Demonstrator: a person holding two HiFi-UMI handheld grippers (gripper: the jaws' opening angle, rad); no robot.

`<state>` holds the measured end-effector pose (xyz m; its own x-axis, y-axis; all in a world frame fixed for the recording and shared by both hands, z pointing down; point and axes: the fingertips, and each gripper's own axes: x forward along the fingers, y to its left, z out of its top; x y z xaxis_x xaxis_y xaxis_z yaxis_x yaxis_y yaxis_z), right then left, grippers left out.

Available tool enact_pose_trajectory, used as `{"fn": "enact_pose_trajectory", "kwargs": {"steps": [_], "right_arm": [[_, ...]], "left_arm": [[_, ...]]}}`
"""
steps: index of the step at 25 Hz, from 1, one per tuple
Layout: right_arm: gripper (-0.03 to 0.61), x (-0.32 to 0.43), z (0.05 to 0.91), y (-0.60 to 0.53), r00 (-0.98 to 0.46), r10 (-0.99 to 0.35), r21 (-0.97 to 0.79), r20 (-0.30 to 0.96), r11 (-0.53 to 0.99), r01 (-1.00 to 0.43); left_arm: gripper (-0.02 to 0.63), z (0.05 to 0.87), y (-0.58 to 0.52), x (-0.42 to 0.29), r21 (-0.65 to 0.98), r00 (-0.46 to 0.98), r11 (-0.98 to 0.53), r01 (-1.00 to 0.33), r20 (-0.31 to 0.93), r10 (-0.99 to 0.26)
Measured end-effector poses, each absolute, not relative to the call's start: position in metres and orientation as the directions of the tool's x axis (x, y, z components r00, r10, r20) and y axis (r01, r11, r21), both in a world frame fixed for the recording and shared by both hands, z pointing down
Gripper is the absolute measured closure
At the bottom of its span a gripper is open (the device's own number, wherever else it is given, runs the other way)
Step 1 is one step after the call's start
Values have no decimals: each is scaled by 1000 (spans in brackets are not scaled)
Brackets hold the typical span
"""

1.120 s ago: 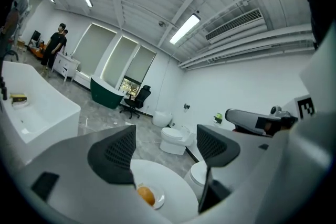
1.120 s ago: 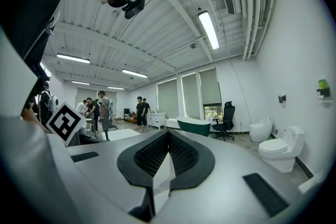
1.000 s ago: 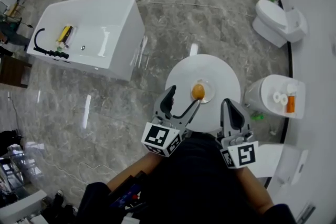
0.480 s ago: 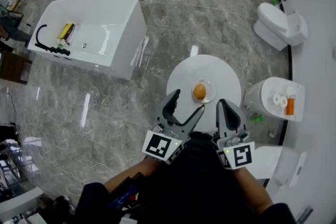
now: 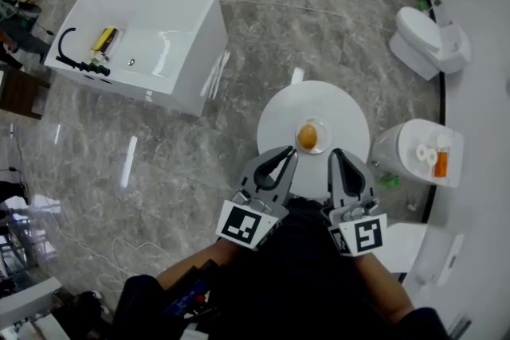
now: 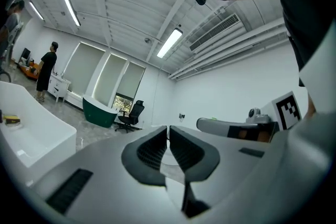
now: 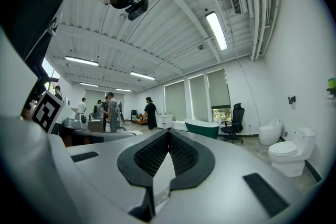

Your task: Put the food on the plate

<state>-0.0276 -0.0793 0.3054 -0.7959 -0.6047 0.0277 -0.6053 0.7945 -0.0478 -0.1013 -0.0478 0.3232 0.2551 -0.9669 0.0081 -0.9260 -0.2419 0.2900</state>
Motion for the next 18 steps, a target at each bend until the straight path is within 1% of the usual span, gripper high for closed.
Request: {"fn": "enact_pose_trajectory", "kwargs": {"steps": [2, 12, 15, 18], "right_arm": [[572, -30, 306, -78, -800, -600, -47, 26, 798, -600], [572, -32, 305, -80, -793, -609, -42, 15, 792, -609], [572, -32, 302, -78, -796, -606, -66, -8, 794, -604], [572, -39, 299, -72, -806, -592, -48, -20, 806, -590]], "left_arm": [[612, 324, -47, -103, 283, 253, -240, -929, 8, -968], [612, 328, -52, -102, 268, 275, -258, -928, 28, -961], [612, 328, -51, -102, 269, 280, -263, -927, 29, -959], [612, 328, -49, -105, 269, 278, -260, -927, 28, -960]]}}
